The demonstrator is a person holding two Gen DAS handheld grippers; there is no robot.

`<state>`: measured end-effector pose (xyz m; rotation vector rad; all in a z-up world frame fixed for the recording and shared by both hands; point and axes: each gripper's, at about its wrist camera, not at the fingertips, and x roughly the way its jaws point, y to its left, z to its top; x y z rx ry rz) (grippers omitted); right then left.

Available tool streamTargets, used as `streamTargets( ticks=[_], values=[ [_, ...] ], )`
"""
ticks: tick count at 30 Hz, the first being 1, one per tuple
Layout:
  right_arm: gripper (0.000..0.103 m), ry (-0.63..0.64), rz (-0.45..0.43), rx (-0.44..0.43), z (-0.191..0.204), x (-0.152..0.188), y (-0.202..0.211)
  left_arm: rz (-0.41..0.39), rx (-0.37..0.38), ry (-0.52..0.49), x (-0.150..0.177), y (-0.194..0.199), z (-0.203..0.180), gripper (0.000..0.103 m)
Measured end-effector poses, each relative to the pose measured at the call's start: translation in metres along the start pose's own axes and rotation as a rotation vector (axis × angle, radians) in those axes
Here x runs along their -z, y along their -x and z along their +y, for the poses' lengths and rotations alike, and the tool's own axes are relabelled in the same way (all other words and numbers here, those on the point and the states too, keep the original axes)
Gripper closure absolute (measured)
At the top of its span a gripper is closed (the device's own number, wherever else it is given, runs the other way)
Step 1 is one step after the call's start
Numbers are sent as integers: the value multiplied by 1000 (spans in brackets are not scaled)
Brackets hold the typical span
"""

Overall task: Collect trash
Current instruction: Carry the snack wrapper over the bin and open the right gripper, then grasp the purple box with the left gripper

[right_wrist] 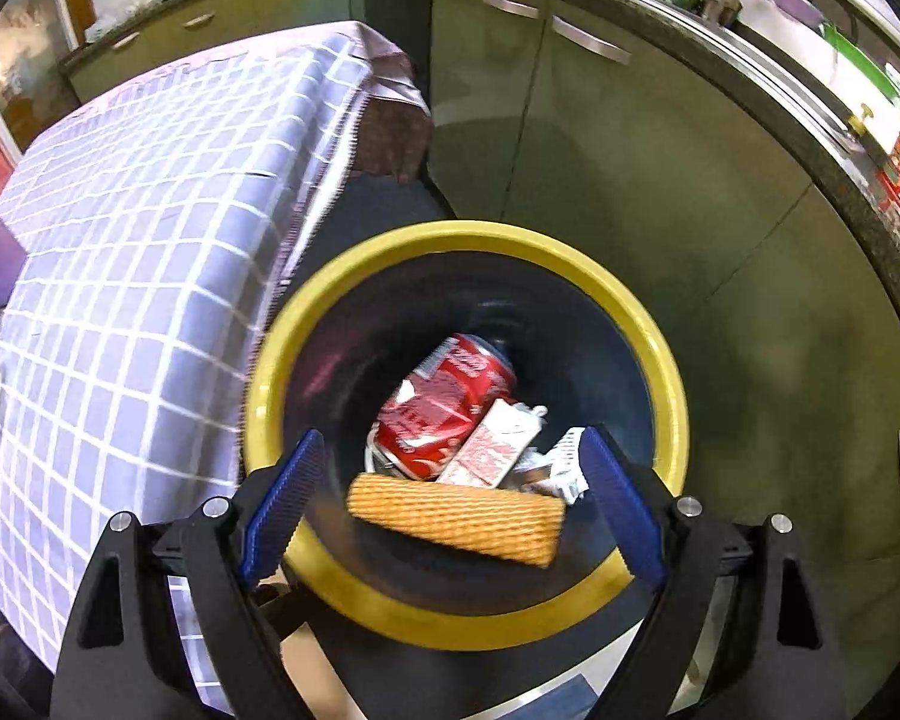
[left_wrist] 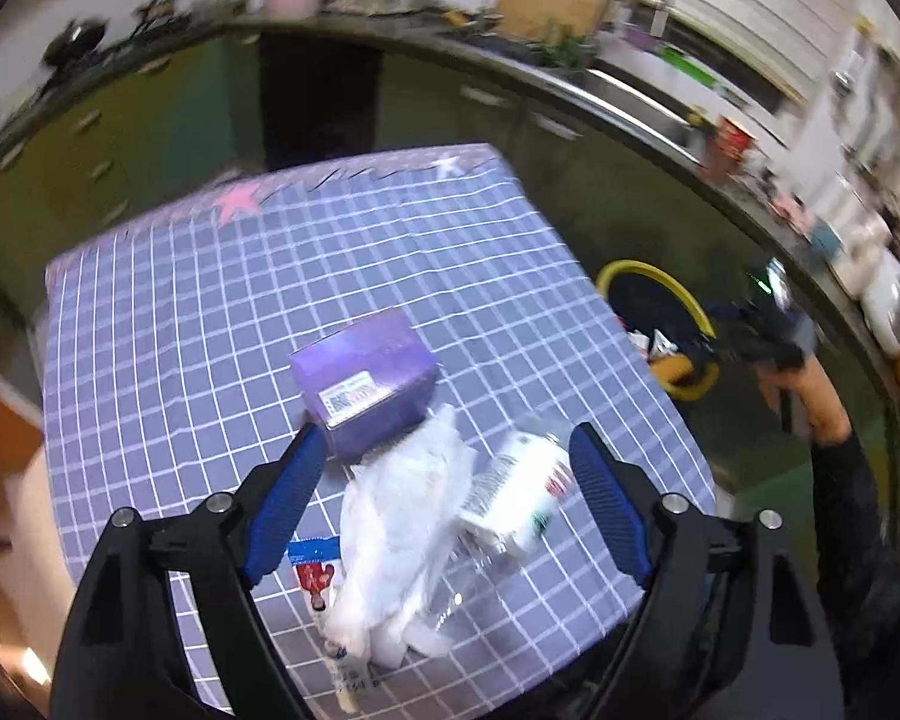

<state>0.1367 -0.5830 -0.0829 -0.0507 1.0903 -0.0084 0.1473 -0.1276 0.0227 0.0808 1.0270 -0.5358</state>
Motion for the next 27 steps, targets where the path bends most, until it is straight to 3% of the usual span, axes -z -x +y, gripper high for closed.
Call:
streamTargets(
  ticks=[5, 9, 11, 27],
  values=[
    [17, 41, -6, -36, 24, 0, 1, 26, -63, 184, -19, -37, 23, 18],
    [17, 66, -4, -73, 38, 4, -5, 22, -126, 356, -17, -56, 38, 18],
    [17, 75, -1, -83, 42, 6, -11, 10, -141, 396, -15, -61, 40, 18],
    [17, 74, -44, -173, 52, 12, -12, 89, -295, 463, -20, -121, 24, 20]
  ],
)
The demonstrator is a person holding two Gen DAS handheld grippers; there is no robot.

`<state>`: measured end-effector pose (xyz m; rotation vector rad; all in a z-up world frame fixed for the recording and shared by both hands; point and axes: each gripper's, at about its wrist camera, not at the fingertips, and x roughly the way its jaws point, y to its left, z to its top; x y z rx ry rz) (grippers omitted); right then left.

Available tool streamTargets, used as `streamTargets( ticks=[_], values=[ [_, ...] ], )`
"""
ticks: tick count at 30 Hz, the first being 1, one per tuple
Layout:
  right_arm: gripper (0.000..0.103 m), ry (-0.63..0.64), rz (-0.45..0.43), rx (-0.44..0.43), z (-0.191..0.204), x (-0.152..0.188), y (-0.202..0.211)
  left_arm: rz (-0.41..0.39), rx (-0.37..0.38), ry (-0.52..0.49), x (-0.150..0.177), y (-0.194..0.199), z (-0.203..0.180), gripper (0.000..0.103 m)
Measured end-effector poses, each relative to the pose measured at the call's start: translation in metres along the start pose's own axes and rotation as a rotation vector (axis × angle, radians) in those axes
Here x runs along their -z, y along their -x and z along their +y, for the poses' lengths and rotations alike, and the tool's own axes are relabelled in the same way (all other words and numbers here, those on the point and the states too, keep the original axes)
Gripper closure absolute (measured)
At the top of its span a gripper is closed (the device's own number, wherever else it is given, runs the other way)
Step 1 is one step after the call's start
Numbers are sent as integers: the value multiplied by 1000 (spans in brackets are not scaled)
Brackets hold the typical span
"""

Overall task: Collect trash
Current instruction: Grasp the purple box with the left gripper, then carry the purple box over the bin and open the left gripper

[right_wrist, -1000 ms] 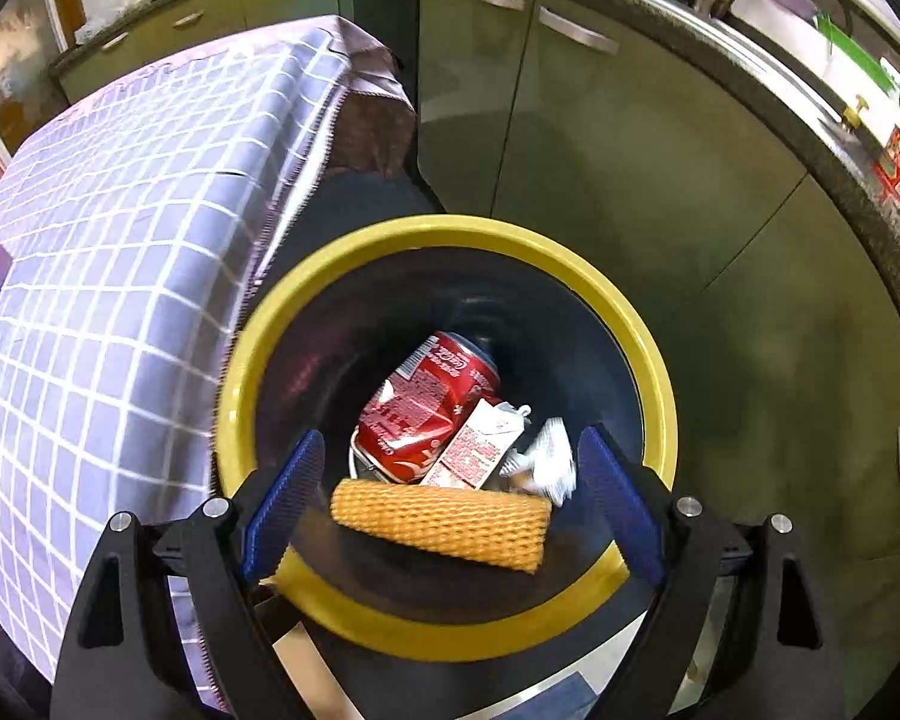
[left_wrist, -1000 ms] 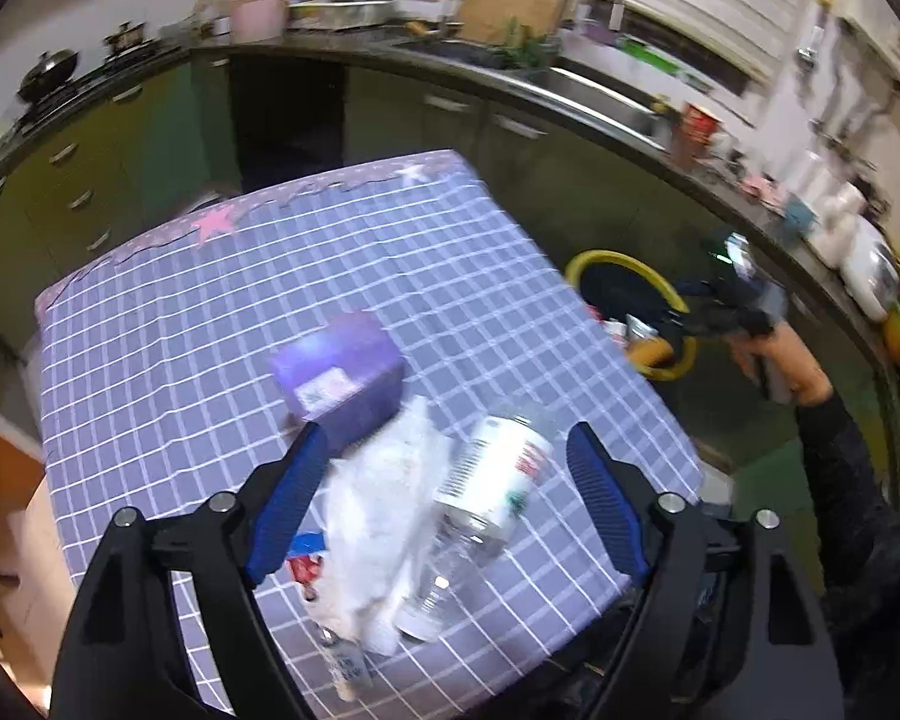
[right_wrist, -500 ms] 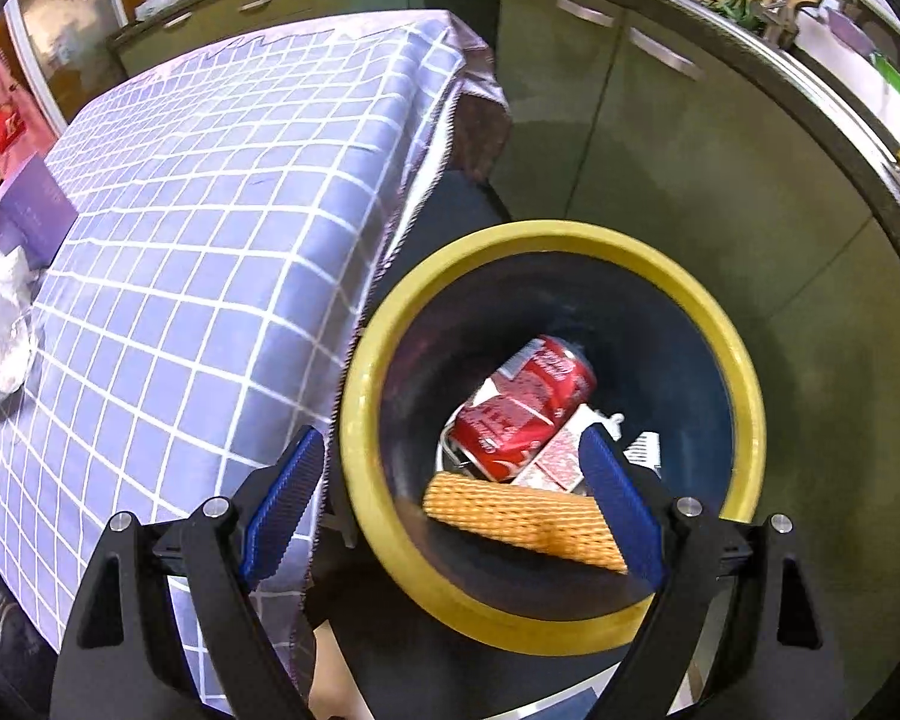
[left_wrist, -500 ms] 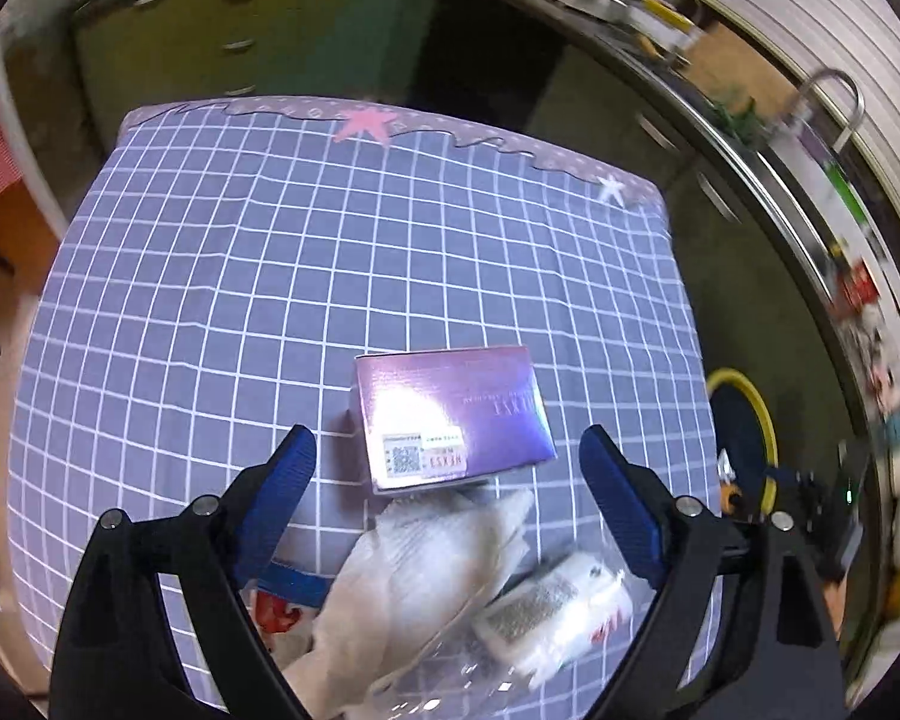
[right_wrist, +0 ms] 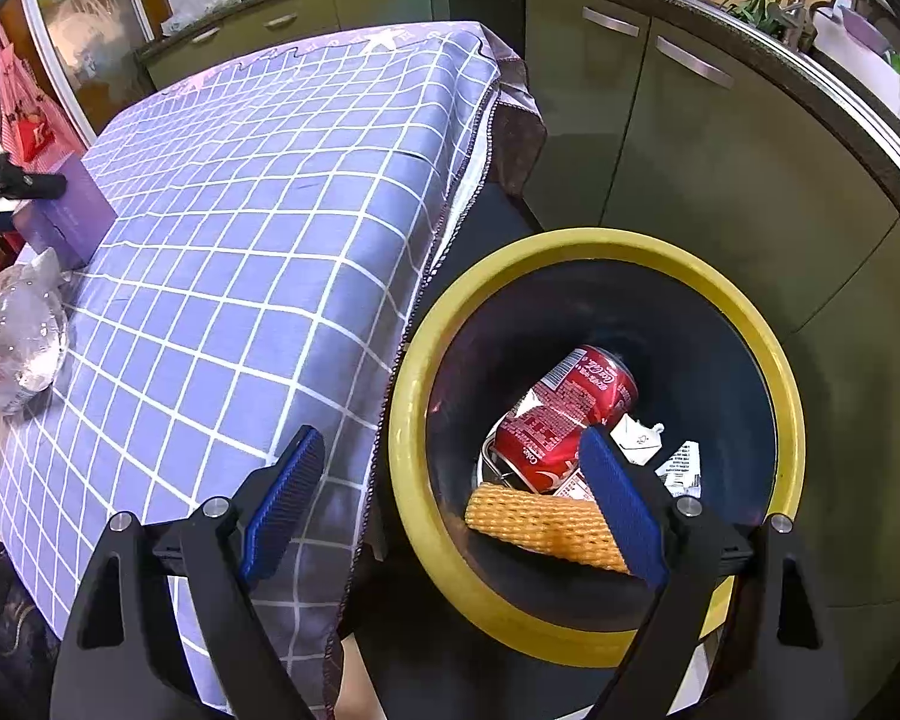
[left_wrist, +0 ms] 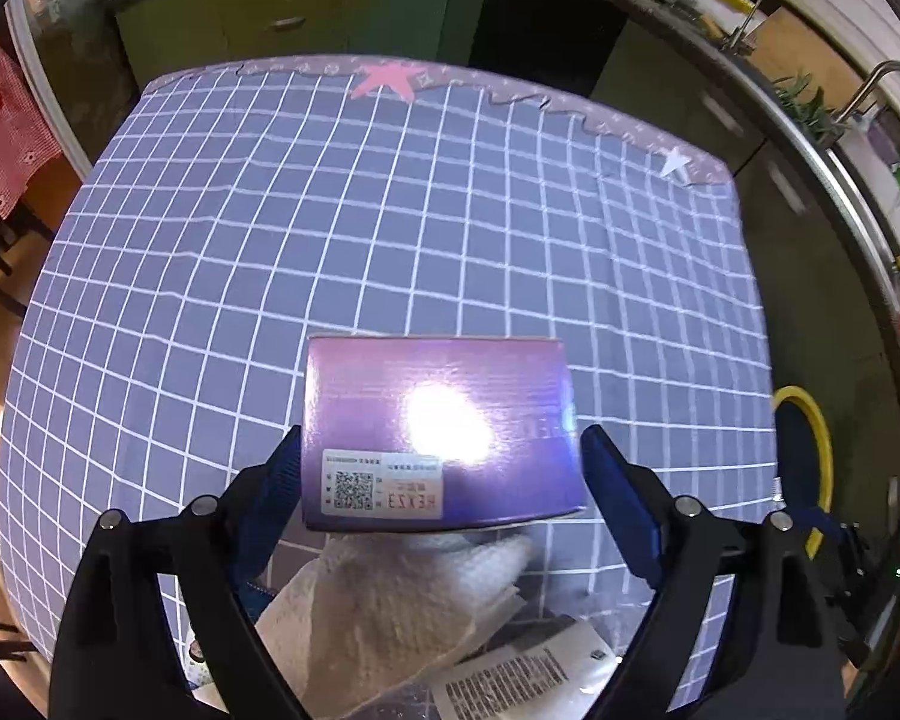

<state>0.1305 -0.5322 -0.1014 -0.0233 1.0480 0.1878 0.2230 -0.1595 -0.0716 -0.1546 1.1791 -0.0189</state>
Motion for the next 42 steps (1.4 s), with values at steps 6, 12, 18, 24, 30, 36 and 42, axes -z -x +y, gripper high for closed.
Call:
streamTargets(
  ticks=[6, 12, 18, 24, 30, 36, 42],
  values=[
    [17, -14, -14, -6, -4, 4, 8, 8, 0, -36, -1, -7, 4, 26],
    [17, -24, -43, 1, -6, 7, 22, -8, 27, -82, -7, 4, 14, 27],
    [17, -30, -79, 12, -6, 6, 42, -55, 58, -111, -15, 30, 15, 28],
    [17, -63, -141, 49, -13, 17, 74, -84, 135, -223, -10, 67, -21, 28],
    [17, -167, -192, 111, -45, 51, 117, -80, 255, -436, 12, 85, -118, 28],
    [17, -261, -204, 166, -75, 91, 144, -15, 353, -633, 52, 62, -237, 27],
    [17, -316, -223, 170, -90, 127, 155, 50, 380, -731, 80, 14, -322, 27]
  ],
)
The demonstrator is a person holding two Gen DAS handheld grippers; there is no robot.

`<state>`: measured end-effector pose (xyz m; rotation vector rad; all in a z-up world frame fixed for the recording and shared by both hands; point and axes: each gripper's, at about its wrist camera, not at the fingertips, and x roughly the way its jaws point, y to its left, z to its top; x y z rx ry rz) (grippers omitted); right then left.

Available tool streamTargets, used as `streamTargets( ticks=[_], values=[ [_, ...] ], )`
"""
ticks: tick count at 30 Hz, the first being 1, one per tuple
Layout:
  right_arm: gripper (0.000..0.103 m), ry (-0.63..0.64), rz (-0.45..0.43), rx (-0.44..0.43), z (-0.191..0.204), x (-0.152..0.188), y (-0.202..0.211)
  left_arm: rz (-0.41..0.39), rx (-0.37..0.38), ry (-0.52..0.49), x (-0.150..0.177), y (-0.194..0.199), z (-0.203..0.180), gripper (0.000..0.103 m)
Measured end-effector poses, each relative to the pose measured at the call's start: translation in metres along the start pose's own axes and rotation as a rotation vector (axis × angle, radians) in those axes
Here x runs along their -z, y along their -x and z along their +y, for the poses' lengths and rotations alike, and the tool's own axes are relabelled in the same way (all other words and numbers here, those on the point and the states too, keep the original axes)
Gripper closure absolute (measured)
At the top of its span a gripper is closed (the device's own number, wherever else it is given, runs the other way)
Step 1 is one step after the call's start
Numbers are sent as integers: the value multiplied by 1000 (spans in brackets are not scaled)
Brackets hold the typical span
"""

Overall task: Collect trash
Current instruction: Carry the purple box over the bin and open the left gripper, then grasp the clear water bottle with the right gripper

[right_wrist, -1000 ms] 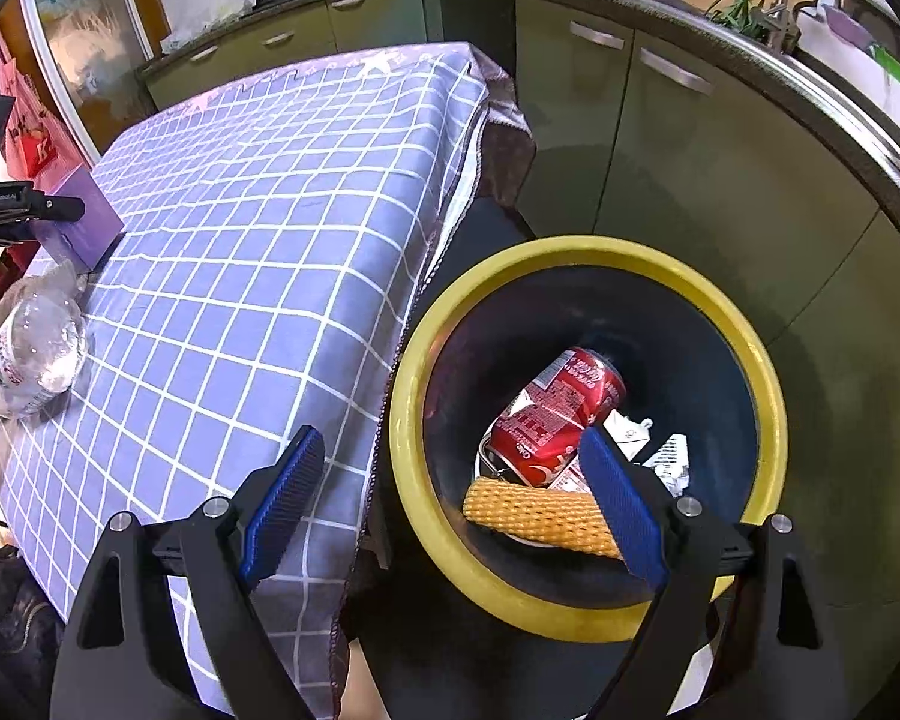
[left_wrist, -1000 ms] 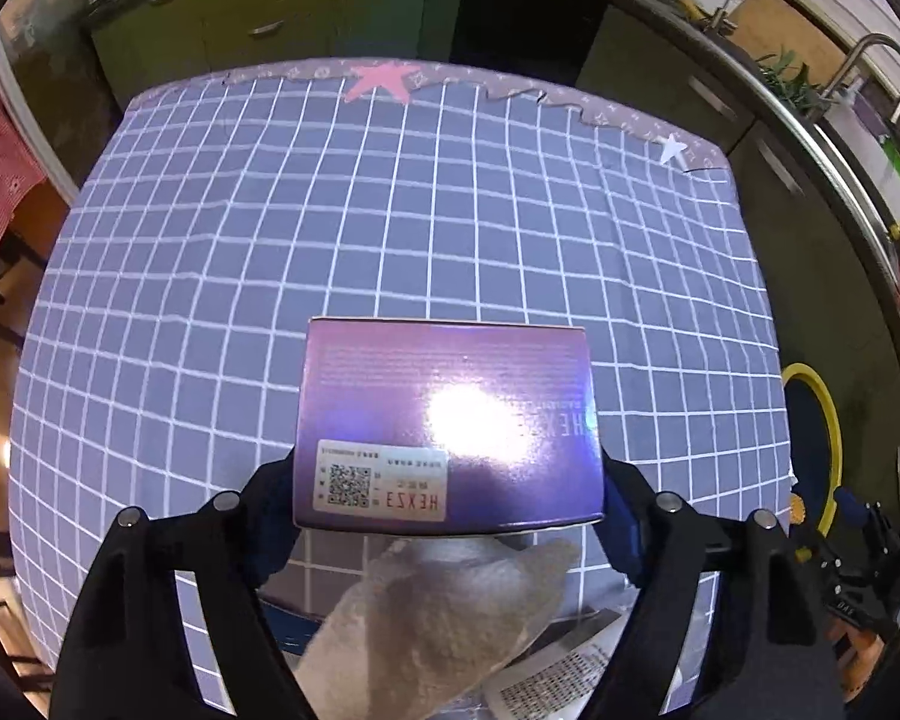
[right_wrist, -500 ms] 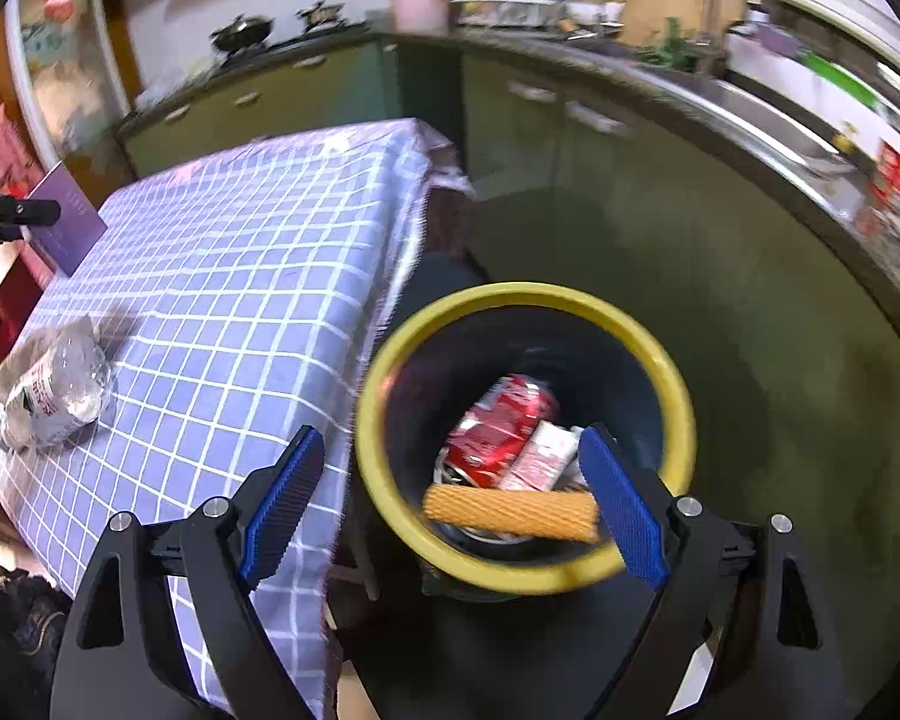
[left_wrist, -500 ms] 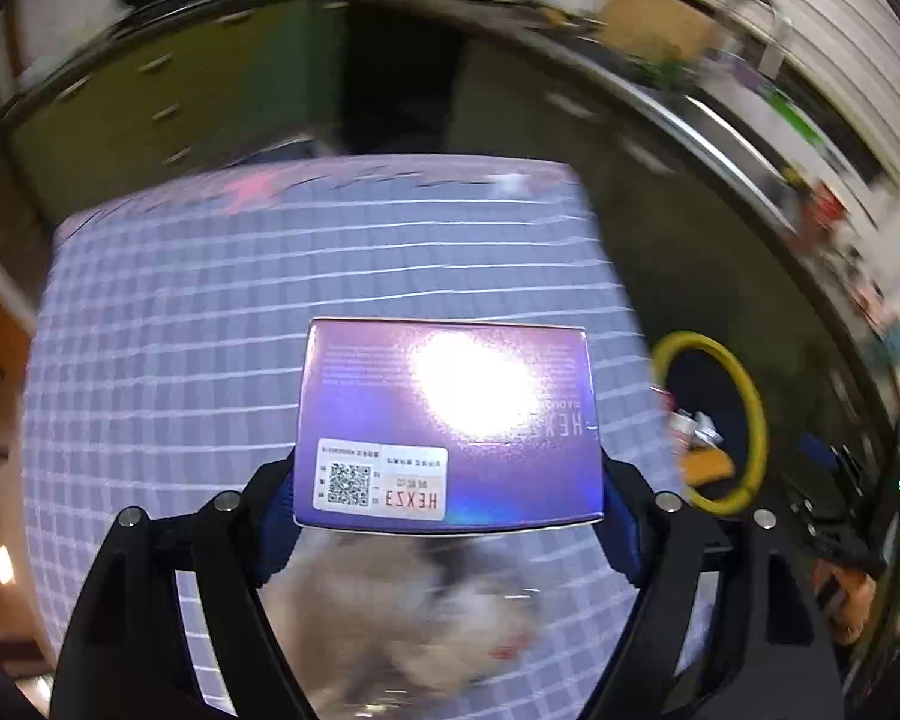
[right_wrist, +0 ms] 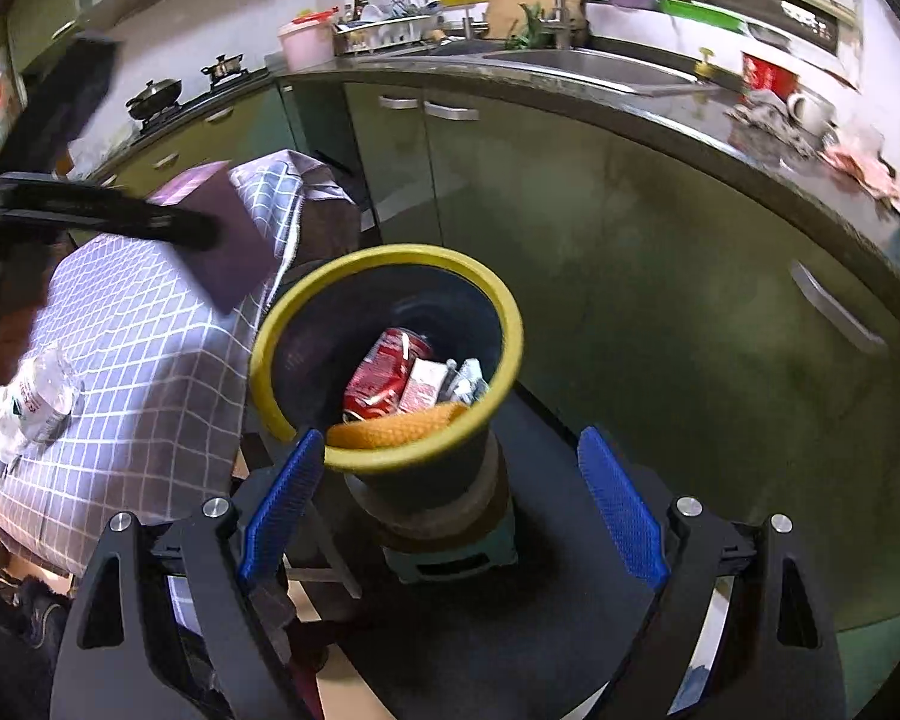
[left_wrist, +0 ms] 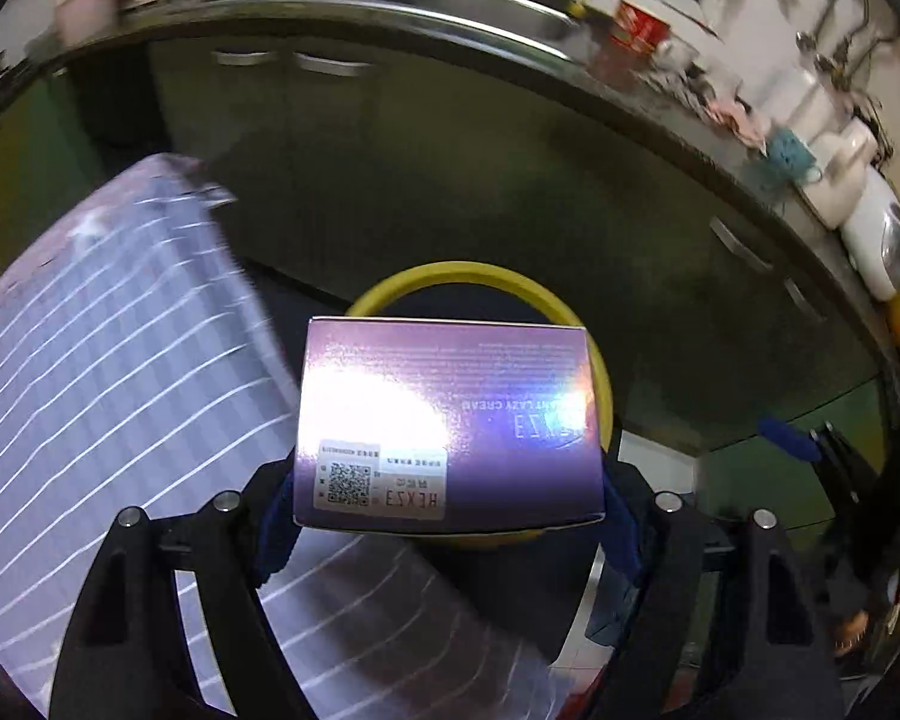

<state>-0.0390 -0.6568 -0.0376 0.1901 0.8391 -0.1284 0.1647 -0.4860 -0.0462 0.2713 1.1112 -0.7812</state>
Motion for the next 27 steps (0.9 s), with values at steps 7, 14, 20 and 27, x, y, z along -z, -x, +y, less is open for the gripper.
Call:
streamTargets(
  ticks=[7, 14, 20, 27],
  values=[
    [17, -46, 13, 1, -22, 17, -4, 40, -26, -31, -17, -46, -20, 21],
    [17, -72, 27, 5, -30, 25, -8, -3, -9, -11, -14, -11, 4, 20],
    [17, -35, 22, -40, 0, 20, -8, -72, 6, 24, 11, 60, 41, 19],
    [17, 220, -18, -258, 115, 0, -14, -161, -95, 87, 74, 159, 113, 18]
  ],
)
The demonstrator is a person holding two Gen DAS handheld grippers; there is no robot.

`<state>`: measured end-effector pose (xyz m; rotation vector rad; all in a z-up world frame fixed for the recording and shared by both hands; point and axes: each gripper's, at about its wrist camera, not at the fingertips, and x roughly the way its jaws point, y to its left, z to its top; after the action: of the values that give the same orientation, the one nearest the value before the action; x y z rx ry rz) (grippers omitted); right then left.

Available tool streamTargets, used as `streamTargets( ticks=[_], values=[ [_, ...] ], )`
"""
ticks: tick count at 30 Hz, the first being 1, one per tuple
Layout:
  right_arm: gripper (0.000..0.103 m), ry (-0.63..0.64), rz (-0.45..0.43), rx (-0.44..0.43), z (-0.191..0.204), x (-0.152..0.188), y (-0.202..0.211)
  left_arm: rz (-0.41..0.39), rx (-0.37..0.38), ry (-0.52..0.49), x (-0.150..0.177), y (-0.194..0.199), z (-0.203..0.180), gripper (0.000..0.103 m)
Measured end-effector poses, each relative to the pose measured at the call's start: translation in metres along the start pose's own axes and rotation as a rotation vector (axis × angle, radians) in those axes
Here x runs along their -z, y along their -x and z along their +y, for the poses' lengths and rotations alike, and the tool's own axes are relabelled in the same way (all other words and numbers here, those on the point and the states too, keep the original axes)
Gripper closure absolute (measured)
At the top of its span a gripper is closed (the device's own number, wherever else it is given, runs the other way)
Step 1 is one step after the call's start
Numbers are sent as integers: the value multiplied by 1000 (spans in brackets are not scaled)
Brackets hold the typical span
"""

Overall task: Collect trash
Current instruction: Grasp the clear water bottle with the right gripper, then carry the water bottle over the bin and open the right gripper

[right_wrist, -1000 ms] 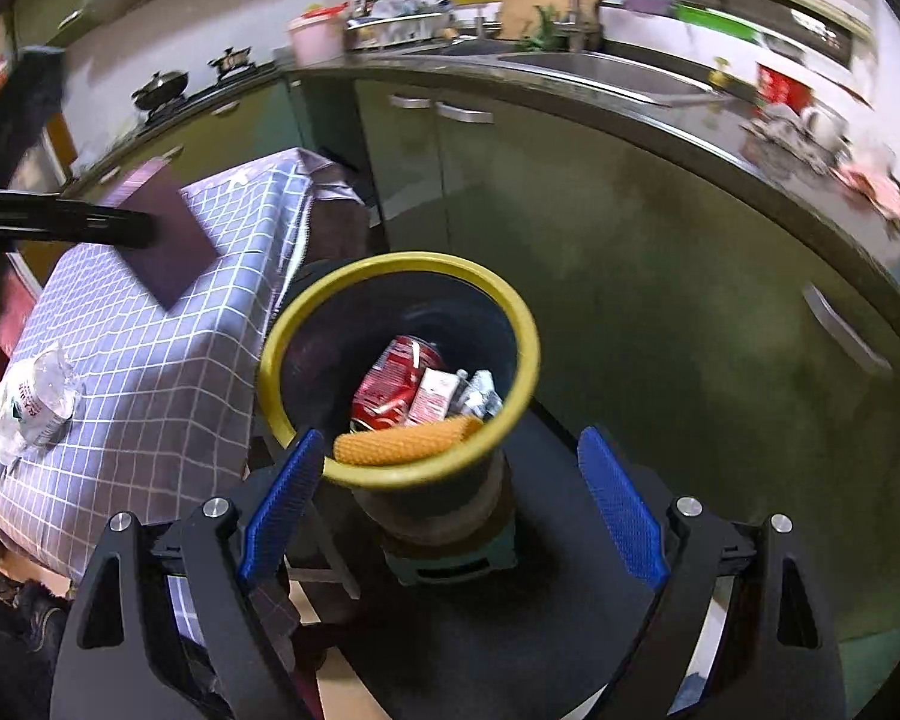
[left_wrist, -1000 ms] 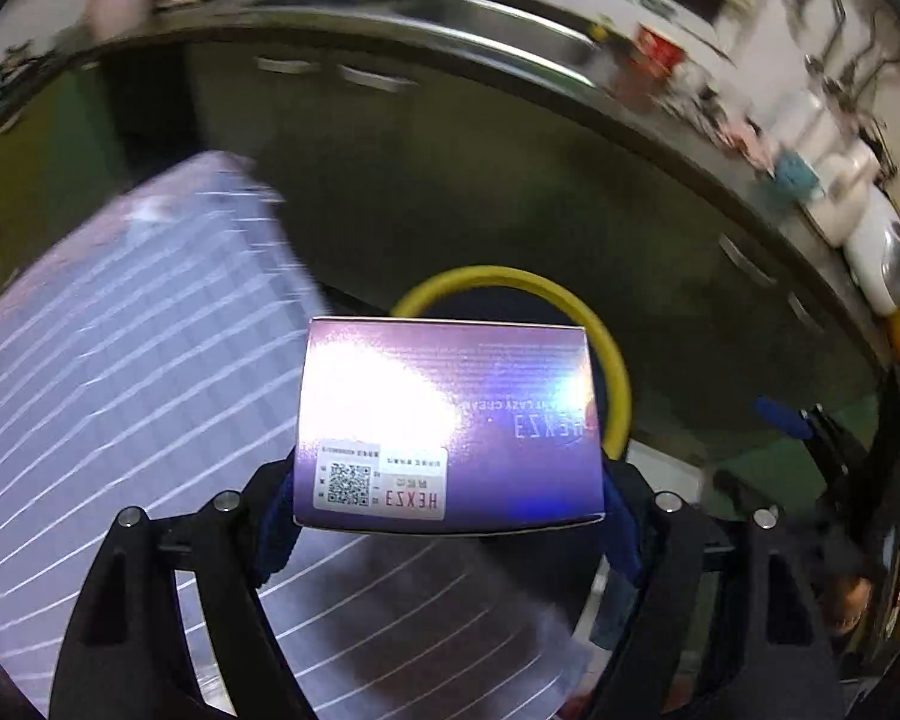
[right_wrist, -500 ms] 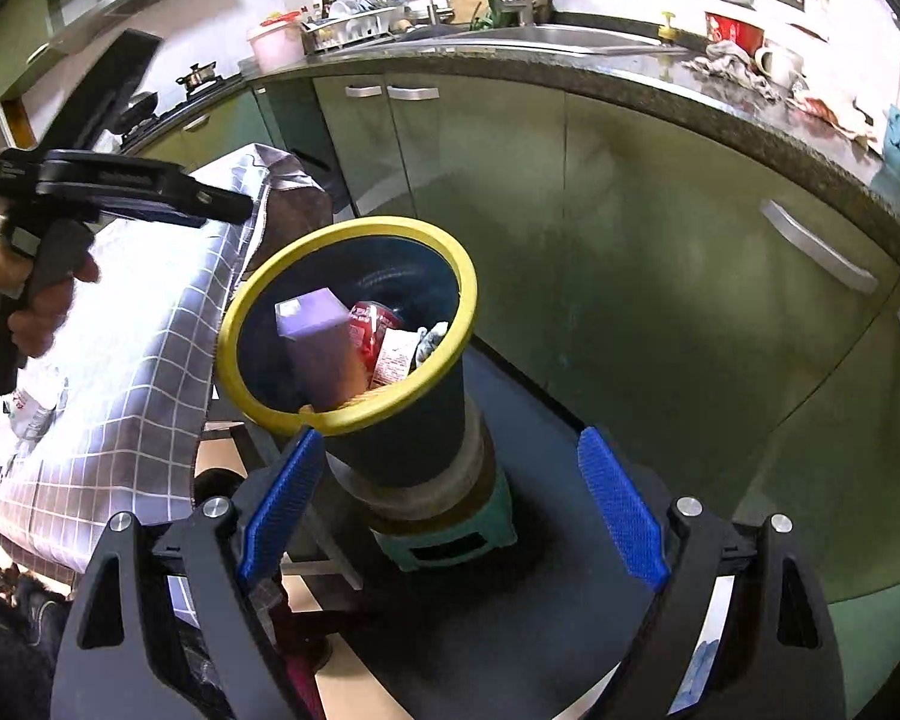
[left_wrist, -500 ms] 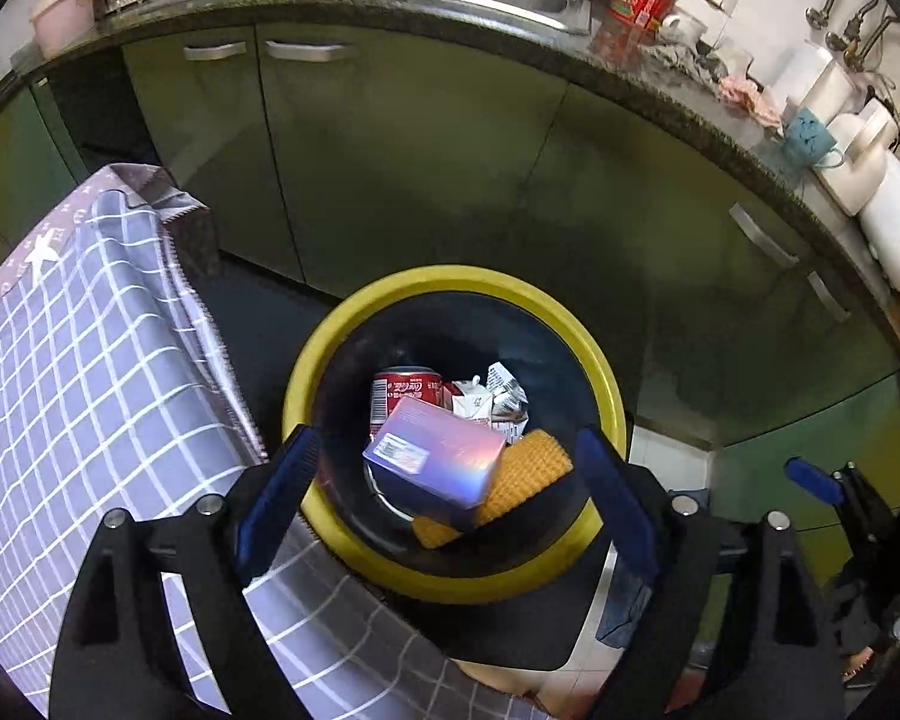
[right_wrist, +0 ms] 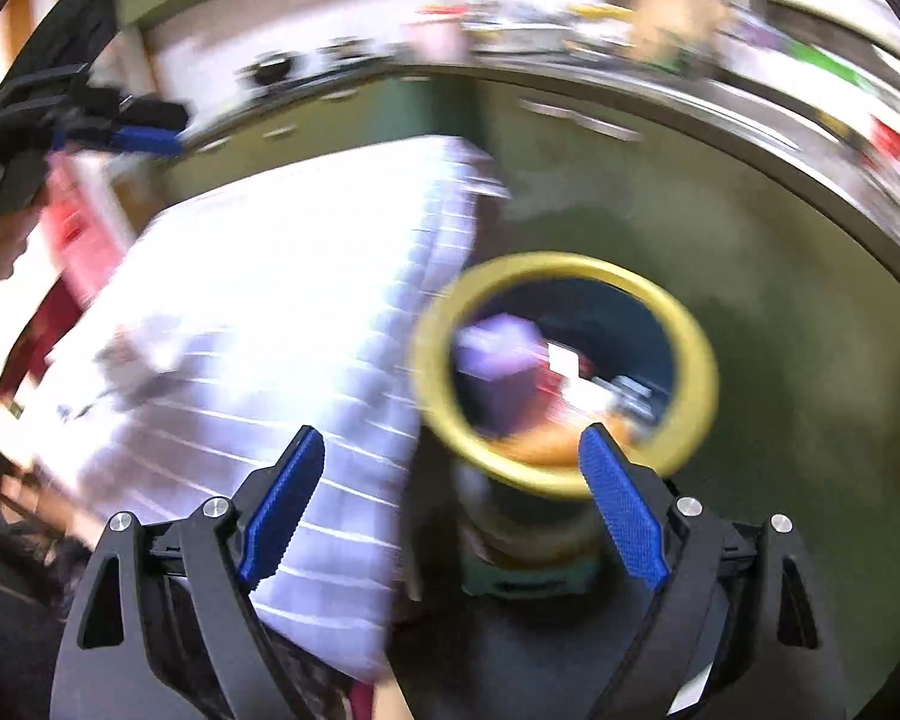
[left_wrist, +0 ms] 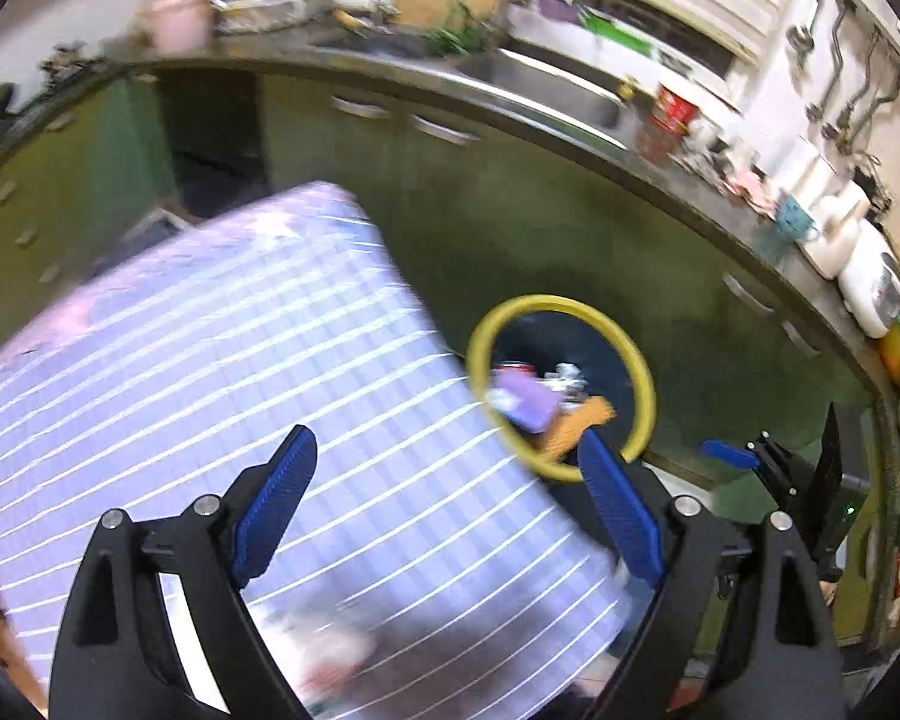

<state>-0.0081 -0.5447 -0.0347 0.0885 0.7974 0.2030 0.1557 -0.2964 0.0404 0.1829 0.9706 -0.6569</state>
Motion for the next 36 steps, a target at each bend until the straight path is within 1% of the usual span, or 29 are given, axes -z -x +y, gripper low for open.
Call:
streamTargets(
  ticks=[2, 3, 5, 6, 8, 9, 11, 13, 15, 19, 23, 24, 26, 30, 31, 32, 33, 34, 36],
  values=[
    [17, 125, 9, -114, 43, -16, -14, -31, -41, 9, 14, 23, 21, 16],
    [17, 226, 16, -165, 69, -25, -20, -44, -58, 24, 24, 36, 35, 16],
    [17, 396, 29, -211, 109, -37, -29, -58, -80, 58, 40, 55, 56, 16],
    [17, 458, 34, -232, 124, -40, -33, -67, -93, 87, 53, 66, 71, 16],
    [17, 613, 55, -296, 160, -55, -43, -79, -104, 129, 69, 79, 92, 16],
    [17, 697, 74, -333, 178, -63, -50, -89, -114, 162, 83, 89, 105, 16],
    [17, 800, 111, -365, 202, -73, -63, -109, -120, 212, 105, 102, 124, 16],
    [17, 910, 172, -398, 228, -82, -82, -124, -123, 257, 124, 113, 138, 16],
    [17, 1015, 265, -432, 253, -87, -105, -133, -123, 299, 141, 123, 150, 16],
    [17, 1171, 410, -467, 283, -85, -137, -151, -159, 373, 168, 136, 172, 16],
    [18, 1246, 536, -481, 300, -84, -163, -141, -157, 436, 187, 138, 191, 16],
    [21, 1256, 572, -492, 303, -83, -170, -140, -156, 450, 191, 138, 195, 16],
    [24, 1262, 608, -502, 309, -82, -178, -141, -157, 463, 196, 138, 200, 16],
    [24, 1258, 691, -486, 308, -75, -196, -148, -152, 478, 200, 138, 210, 16],
    [25, 1256, 706, -483, 311, -70, -200, -151, -149, 477, 200, 139, 210, 16],
    [29, 1252, 719, -483, 309, -67, -202, -153, -146, 476, 202, 139, 211, 16],
    [32, 1240, 729, -487, 308, -65, -204, -153, -142, 472, 203, 139, 211, 16],
    [32, 1215, 736, -493, 305, -62, -205, -153, -140, 471, 203, 139, 211, 16],
    [33, 1168, 718, -496, 299, -62, -205, -152, -131, 475, 205, 137, 212, 16]
  ],
)
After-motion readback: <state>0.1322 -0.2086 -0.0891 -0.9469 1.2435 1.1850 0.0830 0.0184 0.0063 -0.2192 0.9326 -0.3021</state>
